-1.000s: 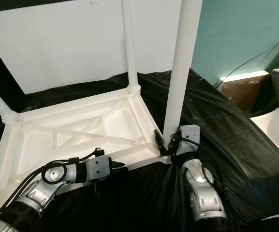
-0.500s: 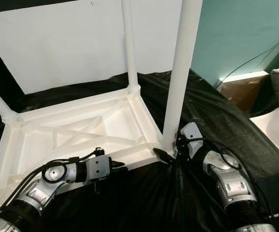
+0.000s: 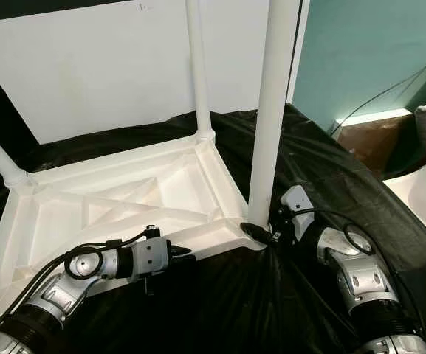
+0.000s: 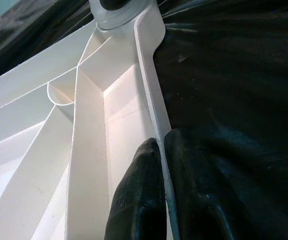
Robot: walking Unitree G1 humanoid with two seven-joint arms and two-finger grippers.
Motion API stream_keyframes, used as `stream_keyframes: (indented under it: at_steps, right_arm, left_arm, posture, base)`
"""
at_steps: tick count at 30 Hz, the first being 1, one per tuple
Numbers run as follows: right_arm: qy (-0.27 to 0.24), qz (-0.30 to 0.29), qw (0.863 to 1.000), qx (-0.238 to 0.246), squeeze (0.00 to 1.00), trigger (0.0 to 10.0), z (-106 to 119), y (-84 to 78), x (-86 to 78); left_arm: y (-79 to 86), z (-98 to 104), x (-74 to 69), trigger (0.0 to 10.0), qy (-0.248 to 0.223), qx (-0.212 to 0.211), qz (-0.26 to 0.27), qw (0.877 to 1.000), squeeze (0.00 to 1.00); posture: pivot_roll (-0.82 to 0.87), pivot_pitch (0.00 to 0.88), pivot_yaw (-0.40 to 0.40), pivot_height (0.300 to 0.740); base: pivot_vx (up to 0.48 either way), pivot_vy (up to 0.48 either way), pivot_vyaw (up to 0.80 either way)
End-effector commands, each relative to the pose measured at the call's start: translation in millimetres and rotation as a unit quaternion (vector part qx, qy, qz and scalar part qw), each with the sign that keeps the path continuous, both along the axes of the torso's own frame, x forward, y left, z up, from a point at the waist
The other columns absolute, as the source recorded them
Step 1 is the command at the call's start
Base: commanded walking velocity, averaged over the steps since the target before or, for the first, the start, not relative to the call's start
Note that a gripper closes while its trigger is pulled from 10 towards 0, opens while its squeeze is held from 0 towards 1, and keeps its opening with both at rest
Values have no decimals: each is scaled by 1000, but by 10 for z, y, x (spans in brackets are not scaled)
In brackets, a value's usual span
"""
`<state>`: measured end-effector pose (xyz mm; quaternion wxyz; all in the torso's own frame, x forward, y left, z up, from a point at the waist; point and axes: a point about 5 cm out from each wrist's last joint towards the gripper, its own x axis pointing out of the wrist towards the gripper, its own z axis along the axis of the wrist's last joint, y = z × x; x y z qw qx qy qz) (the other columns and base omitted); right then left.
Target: Building children table
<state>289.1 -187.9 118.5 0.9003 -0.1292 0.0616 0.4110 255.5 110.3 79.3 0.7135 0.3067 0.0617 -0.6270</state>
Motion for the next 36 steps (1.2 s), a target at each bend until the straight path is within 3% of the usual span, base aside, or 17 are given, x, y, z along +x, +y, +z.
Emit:
stream_keyframes:
  at_steps: [1,8,9,10,12,13,17,19,23,25,28,29,30,31,32,33,36]
  right_arm:
    - [-9,3,1000,-8,0,0,15,-21,3]
    - [-34,-112,991,58,0,0,-182,234,-139]
    - [-33,-193,977,90,0,0,-289,310,-248]
    - [-33,-193,977,90,0,0,-289,310,-248]
    - [-32,-257,960,109,0,0,-334,318,-305]
    - [-32,-257,960,109,0,0,-334,318,-305]
    - [-53,-324,938,115,0,0,-331,283,-325]
    - [-75,-387,913,109,0,0,-341,247,-342]
    - [-80,-426,895,105,0,0,-367,274,-378]
    - [-86,-467,875,98,0,0,-365,264,-411]
    - [-89,-477,869,95,0,0,-360,249,-416]
    - [-90,-477,869,92,0,2941,-356,255,-418]
    - [-92,-472,872,90,0,10000,-352,279,-416]
    - [-95,-464,876,89,0,10000,-344,307,-409]
    - [-100,-455,880,89,118,10000,-330,328,-400]
    - [-103,-447,884,95,1000,10000,-315,343,-391]
    - [-108,-433,889,100,1000,10000,-294,380,-376]
  left_arm:
    - [230,-631,-362,10000,146,114,-6,983,0]
    - [228,-633,-366,10000,146,113,-5,983,0]
    - [229,-630,-369,10000,144,112,-4,983,0]
    - [229,-630,-369,10000,144,112,-4,983,0]
    - [236,-624,-368,10000,144,110,1,983,0]
    - [236,-624,-368,10000,144,110,1,983,0]
    - [243,-622,-373,10000,146,112,-1,983,0]
    - [243,-618,-371,10000,146,114,-5,983,0]
    - [242,-611,-359,10000,143,114,-5,983,0]
    - [247,-601,-346,10000,142,115,-5,983,0]
    - [251,-599,-343,10000,142,115,-6,983,0]
    - [256,-596,-340,10000,141,118,-8,983,0]
    - [260,-594,-336,10000,141,120,-9,983,0]
    - [263,-591,-333,10000,141,121,-9,983,0]
    - [265,-589,-331,10000,140,121,-9,983,0]
    - [266,-587,-331,10000,140,120,-8,983,0]
    - [266,-586,-333,10000,141,120,-9,983,0]
  posture:
    - [-7,0,13,740]
    - [-3,0,8,740]
    - [3,0,0,740]
    - [3,0,0,740]
    - [8,0,0,740]
    - [8,0,0,740]
    - [1,0,9,740]
    - [4,0,9,740]
    - [6,0,13,740]
    - [6,0,20,740]
    - [6,0,20,740]
    - [1,0,25,740]
    - [2,0,26,740]
    - [1,0,26,740]
    - [1,0,27,740]
    - [0,0,26,740]
    - [0,0,26,740]
  base:
    - [0,0,0]
    - [0,0,0]
    - [0,0,0]
    - [0,0,0]
    - [0,0,0]
    - [0,0,0]
    - [0,0,0]
    - [0,0,0]
    - [0,0,0]
    - [0,0,0]
    - [0,0,0]
    - [0,0,0]
    - [0,0,0]
    - [0,0,0]
    - [0,0,0]
    - [0,0,0]
    - [0,0,0]
